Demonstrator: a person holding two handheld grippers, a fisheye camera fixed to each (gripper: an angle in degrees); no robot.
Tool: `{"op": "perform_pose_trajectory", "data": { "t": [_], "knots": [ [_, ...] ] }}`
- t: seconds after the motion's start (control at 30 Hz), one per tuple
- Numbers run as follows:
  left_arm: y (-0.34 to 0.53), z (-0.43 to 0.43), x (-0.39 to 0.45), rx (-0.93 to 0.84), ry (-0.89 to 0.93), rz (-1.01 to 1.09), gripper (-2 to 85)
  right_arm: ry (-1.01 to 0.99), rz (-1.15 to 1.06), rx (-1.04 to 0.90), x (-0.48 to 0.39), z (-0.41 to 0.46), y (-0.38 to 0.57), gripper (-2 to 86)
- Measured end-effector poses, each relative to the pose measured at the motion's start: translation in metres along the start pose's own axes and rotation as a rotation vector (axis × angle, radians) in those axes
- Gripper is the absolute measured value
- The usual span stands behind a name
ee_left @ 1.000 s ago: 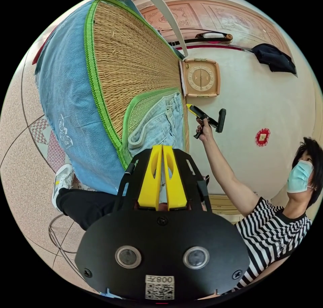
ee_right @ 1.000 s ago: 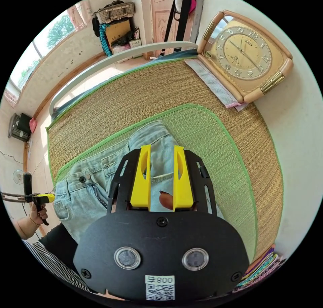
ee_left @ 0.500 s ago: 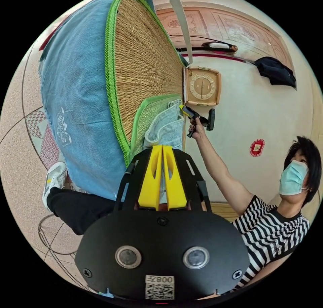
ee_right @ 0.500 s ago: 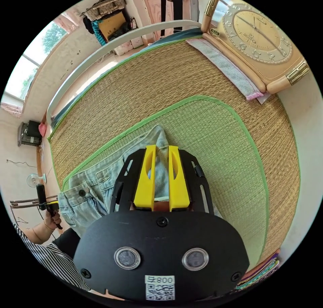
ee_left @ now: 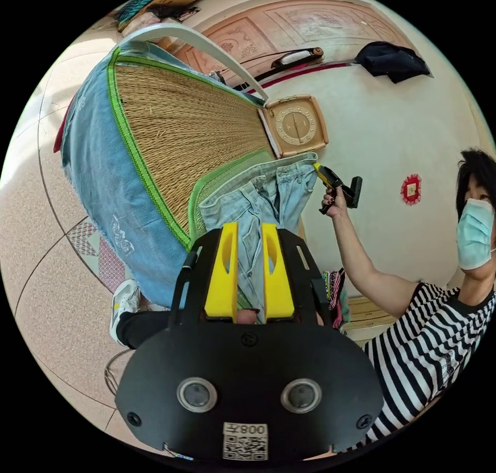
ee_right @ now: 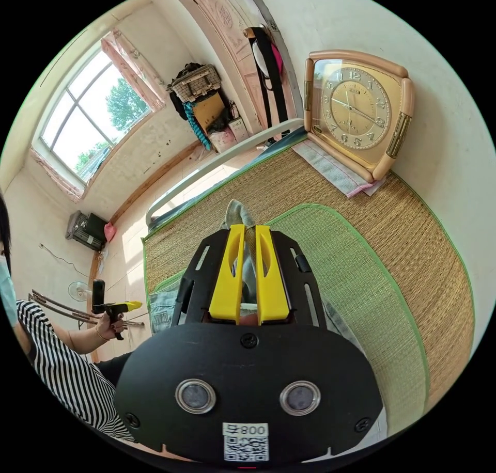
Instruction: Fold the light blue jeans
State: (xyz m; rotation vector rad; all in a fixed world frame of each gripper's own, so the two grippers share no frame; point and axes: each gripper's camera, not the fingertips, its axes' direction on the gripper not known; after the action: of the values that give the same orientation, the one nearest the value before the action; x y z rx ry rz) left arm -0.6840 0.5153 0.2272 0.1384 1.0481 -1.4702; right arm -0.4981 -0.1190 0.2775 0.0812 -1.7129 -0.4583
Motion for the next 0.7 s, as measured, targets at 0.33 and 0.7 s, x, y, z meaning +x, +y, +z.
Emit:
{"op": "perform_pose_trajectory", "data": {
  "t": [0.33,0.7],
  "knots": [
    [-0.01,0.04,0.013,-0.053,-0.02,-0.061,5.1,-0.028,0.025,-0.011,0.014,0.01,0.02,3.3],
    [0.002,0.054,0.079,0.004,-0.08,0.108,3.4,0.081,0.112,0.021,0.038,0.006,0.026,5.6]
  ]
}}
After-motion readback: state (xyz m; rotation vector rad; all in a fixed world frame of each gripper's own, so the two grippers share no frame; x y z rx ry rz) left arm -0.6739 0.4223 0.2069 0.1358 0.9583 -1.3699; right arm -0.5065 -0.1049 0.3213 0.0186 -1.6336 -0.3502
